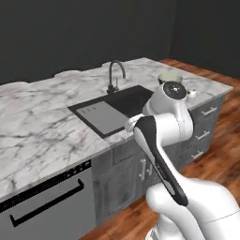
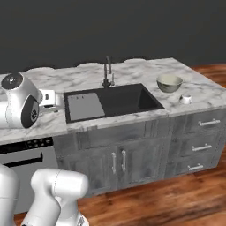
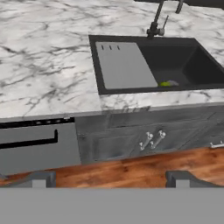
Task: Clear the mugs and bowl far away from the sink.
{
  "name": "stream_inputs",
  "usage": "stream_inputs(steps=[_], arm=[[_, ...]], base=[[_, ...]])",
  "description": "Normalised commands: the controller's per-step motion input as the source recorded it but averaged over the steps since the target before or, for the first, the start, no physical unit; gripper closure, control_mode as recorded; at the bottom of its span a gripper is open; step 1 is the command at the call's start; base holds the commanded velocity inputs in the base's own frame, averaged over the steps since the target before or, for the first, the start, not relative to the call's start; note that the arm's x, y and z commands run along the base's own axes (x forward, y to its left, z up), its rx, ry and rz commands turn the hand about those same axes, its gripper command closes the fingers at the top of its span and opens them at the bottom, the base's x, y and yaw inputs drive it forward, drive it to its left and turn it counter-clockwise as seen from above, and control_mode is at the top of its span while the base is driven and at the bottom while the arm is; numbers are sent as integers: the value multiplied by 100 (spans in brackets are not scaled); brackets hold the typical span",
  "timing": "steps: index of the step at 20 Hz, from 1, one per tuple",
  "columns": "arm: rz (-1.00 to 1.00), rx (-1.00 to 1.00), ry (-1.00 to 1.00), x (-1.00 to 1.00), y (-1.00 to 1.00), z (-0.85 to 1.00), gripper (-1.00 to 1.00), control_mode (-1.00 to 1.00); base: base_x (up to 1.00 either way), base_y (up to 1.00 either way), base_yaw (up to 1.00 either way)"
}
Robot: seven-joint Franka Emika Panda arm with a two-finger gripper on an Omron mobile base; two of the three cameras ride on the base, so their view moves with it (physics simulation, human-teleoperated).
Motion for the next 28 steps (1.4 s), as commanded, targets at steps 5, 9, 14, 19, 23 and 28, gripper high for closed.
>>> stream_inputs(steps=[5,9,14,19,23,28], arm=[[0,0,0,0,0,0,-100,100],[0,0,0,0,0,0,-100,100],[0,0,0,0,0,0,-100,100],[0,0,0,0,0,0,-100,100],[0,0,0,0,0,0,-100,100],[0,0,0,0,0,0,-100,100]], base=[[66,-97,-1],[77,-100,0],[92,-91,5],[93,-73,17],[78,-64,23],[61,-57,33]])
